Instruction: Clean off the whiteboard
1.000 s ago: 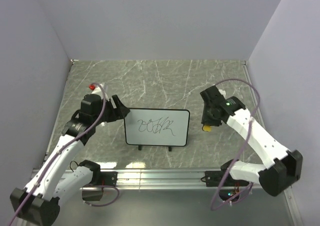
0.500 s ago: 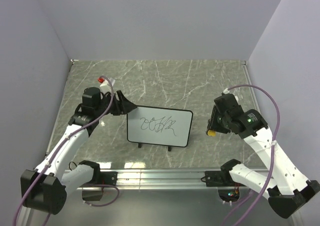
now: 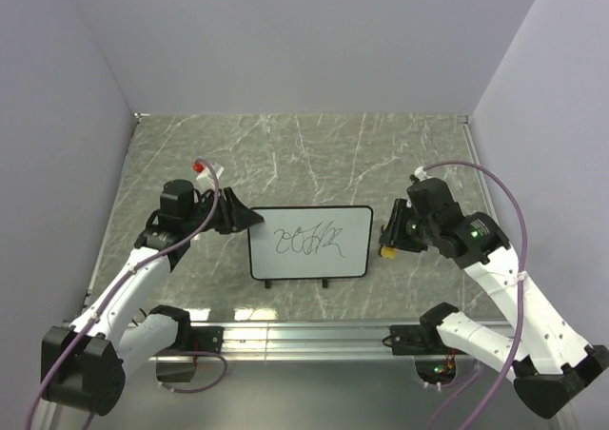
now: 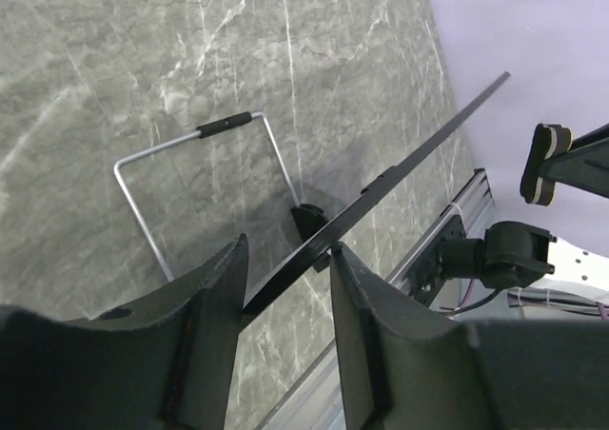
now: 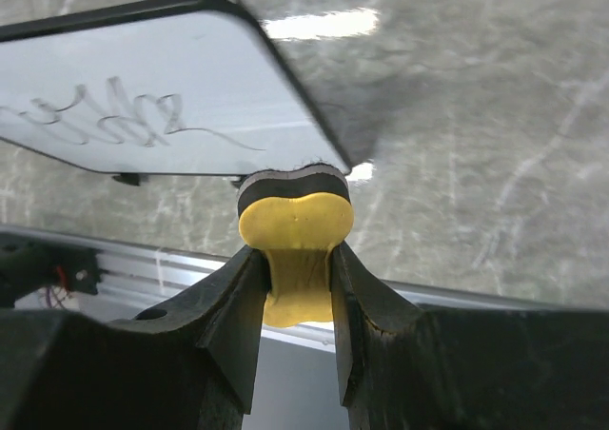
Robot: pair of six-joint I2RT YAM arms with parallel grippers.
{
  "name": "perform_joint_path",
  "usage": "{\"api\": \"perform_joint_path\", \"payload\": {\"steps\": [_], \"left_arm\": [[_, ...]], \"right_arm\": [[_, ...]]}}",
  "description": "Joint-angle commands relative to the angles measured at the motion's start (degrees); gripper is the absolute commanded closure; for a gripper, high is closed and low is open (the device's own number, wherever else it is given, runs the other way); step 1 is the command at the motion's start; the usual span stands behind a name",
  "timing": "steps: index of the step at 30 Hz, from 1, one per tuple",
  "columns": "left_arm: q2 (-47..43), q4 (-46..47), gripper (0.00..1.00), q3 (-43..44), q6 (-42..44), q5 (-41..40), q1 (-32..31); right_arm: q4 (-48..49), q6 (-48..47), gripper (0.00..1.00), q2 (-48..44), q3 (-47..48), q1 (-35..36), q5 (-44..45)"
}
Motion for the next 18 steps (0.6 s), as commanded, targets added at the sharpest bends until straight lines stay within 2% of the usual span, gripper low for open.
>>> {"api": "perform_joint_path", "payload": {"steps": [1,10,18], "left_arm": [[-1.6,2.7,0.57,-0.9,-2.2,0.3,-1.2],[-6.0,4.2,0.77,-7.2,-7.7,-4.8,-4.9],[-9.8,1.9,0.93,-10.5,-9.6,-11.3,-8.7]], "right_arm": [[5.9,-1.5,1.0,1.0,0.8,2.4,-3.3],[12.6,3.4,1.0,9.9,3.3,15.9,3.5],[25.4,9.6,1.0,20.4,4.2,31.0,12.0]]}}
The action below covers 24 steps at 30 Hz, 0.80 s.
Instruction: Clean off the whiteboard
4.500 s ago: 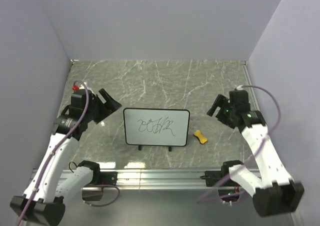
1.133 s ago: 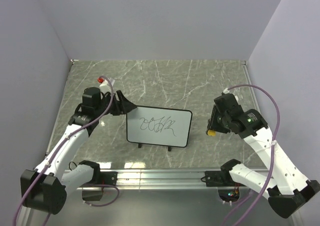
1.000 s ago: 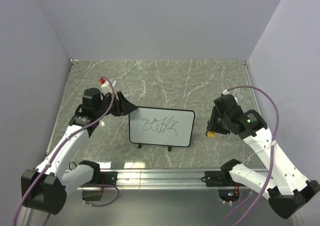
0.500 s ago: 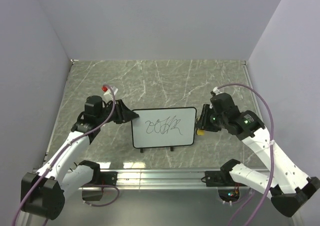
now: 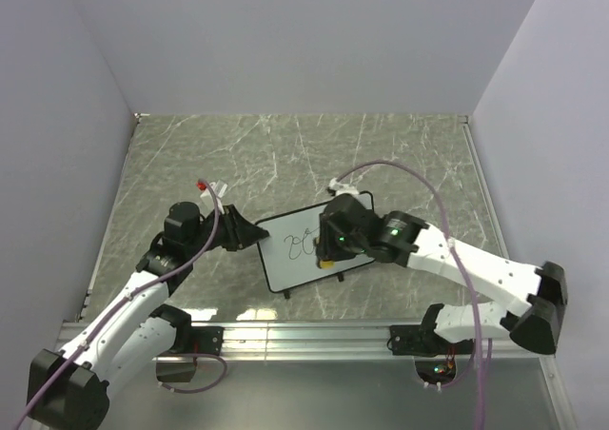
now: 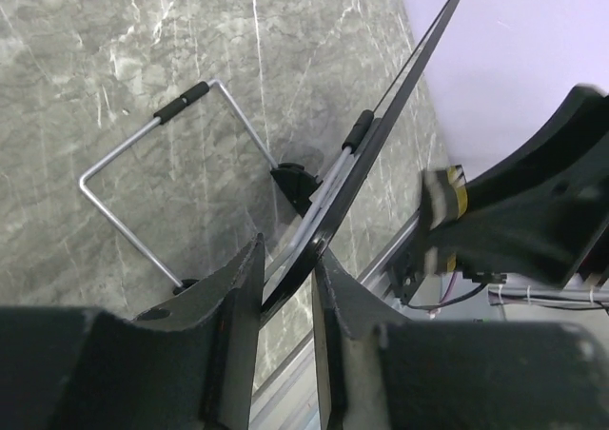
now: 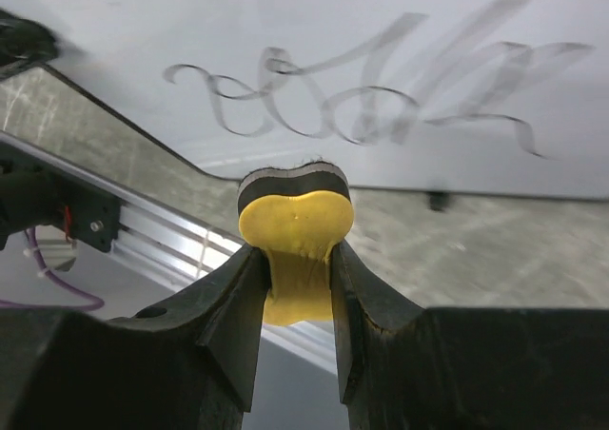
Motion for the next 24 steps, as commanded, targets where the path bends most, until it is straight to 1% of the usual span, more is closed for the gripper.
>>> {"api": "perform_joint_path", "payload": {"steps": [1,2,3,4,7,10,15,19,24], "left_arm": [[-0.6,-3.6,0.94,-1.8,-1.8,-5.6,-1.3],[-0.6,-4.0,0.96,-1.5,-1.8,-5.8,-2.1],[-0.2,-4.7,1.0,-1.3,-1.5,-6.6,-2.5],[0.0,-5.7,1.0,-0.5,-1.3,-7.1,-3.0],[0.6,-7.3,1.0,0.5,-0.7,-8.9,-5.1],[0.8,-9.3,1.0,1.2,-0.9,-11.7,-7.8],[1.0,-10.9,1.0,1.7,-1.0,-13.8,-9.6],[1.6,-11.6,1.0,2.2,-0.7,-14.3,-10.1],[1.9,-12.7,1.0,3.1,-0.3,-15.4,-10.3]], "right_arm": [[9.3,3.2,1.0,4.5,3.7,5.0,8.0],[11.4,3.0,1.0,7.4,5.2,6.4,9.3],[12.3,2.9,1.0,9.0,6.1,8.3,10.5],[13.1,2.8,1.0,11.9,7.0,9.0,13.1],[16.6,2.3,1.0,17.0,9.9,10.6,15.5],[19.5,2.1,1.0,19.5,11.9,10.9,18.3],[20.3,3.0,1.0,19.7,11.5,10.9,24.5],[20.6,3.5,1.0,19.6,9.4,10.9,26.5],[21.6,6.4,1.0,19.8,3.7,10.8,26.6]]}}
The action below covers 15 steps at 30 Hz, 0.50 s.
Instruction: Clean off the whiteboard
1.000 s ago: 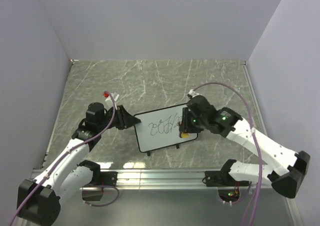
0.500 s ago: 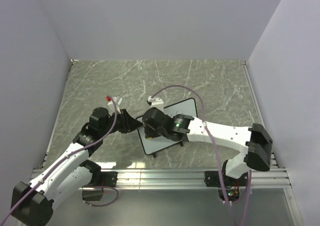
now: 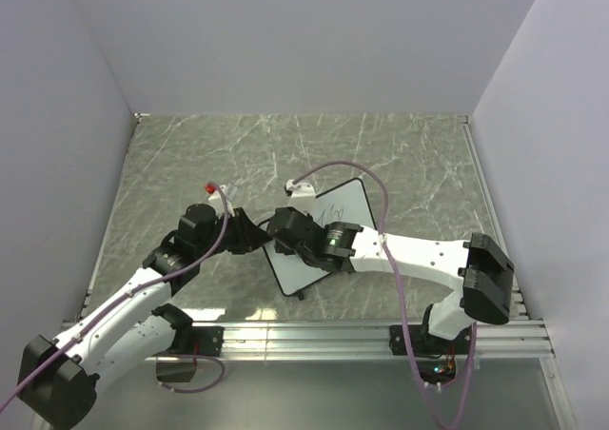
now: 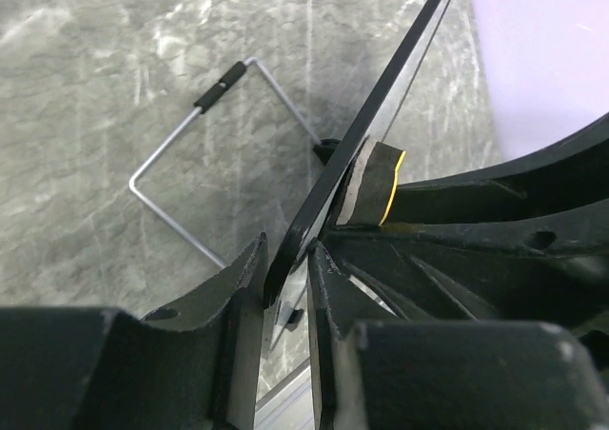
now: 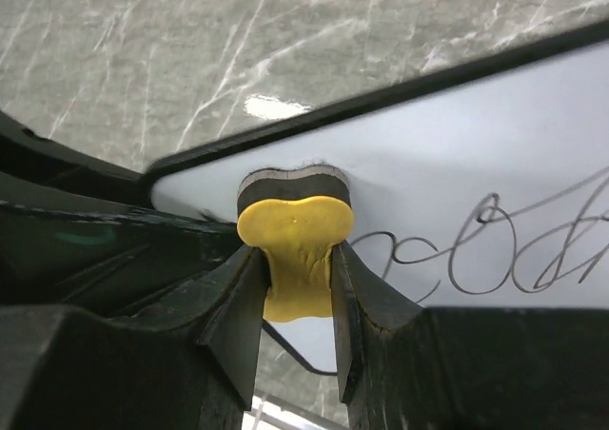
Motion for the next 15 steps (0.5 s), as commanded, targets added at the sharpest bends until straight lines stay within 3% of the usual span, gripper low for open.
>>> {"api": "perform_joint_path", "payload": {"steps": [1,10,15], "left_arm": [[0.6,-7.3,1.0,0.8,0.6,-1.5,-0.8],[0.0,-8.1,1.0,1.1,0.3,-3.1,-1.4],[-0.3,-8.0,1.0,0.9,0.2,-3.7,-1.4]], "right_arm": [[2.1,3.1,1.0,-0.8,-4.3,-0.4,4.3],[4.3,9.0,1.0,-2.9,-18.8,-0.4,1.6],[4.9,11.0,1.0,-4.1,-22.0,-0.2,0.1]]}}
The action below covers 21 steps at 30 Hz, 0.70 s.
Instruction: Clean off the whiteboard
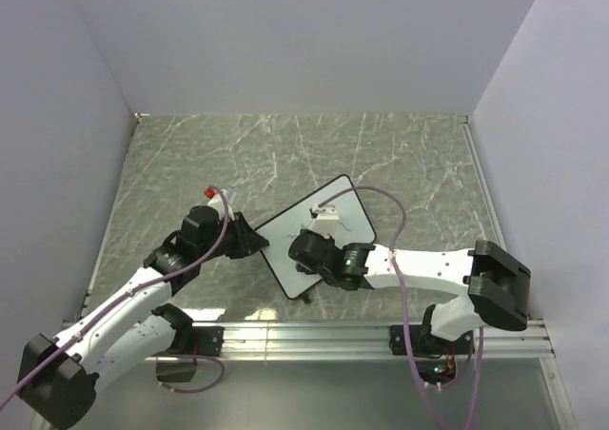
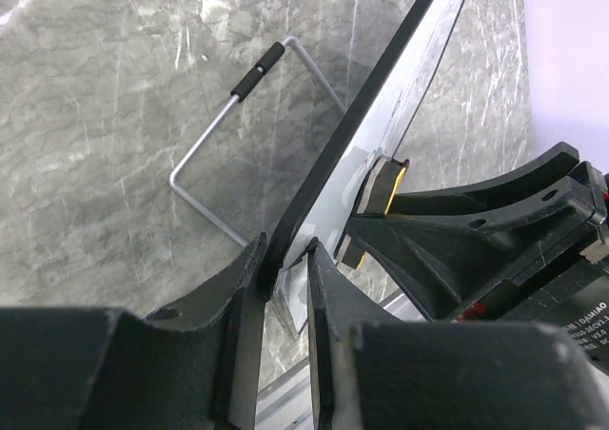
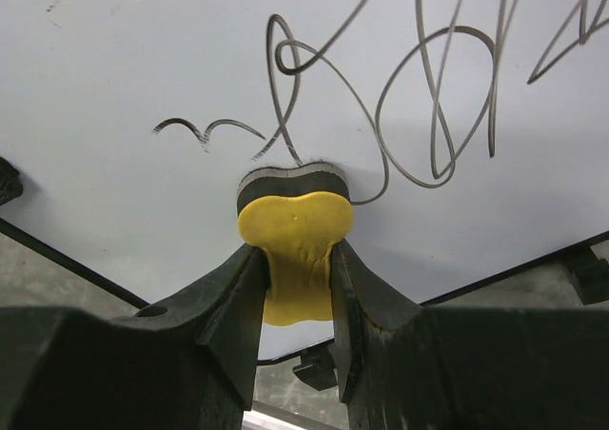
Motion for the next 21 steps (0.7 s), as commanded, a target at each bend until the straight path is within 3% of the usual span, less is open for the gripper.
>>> {"api": "perform_joint_path", "payload": {"steps": [1,8,18,21], "left_arm": [[-0.7,-2.7,1.0,0.8,0.8,-0.6,-1.1],[-0.9,-3.1,1.0,0.8,0.8,-1.5,-2.0],[-0.9,-4.3,1.0,1.4,0.5,-3.9,-5.0],[-1.5,-4.7,1.0,1.4,0.3,-4.8,-5.7]], "right_arm": [[-1.9,2.4,1.0,1.4,-2.9,-0.3,-0.2],[-2.8,-1.8,1.0,2.7,6.1,-0.3,0.2],[-8.3,-7.1,1.0,13.0,25.2,-2.5,1.3],[-9.9,-7.2,1.0,13.5,26.6,-3.5,1.7]]}}
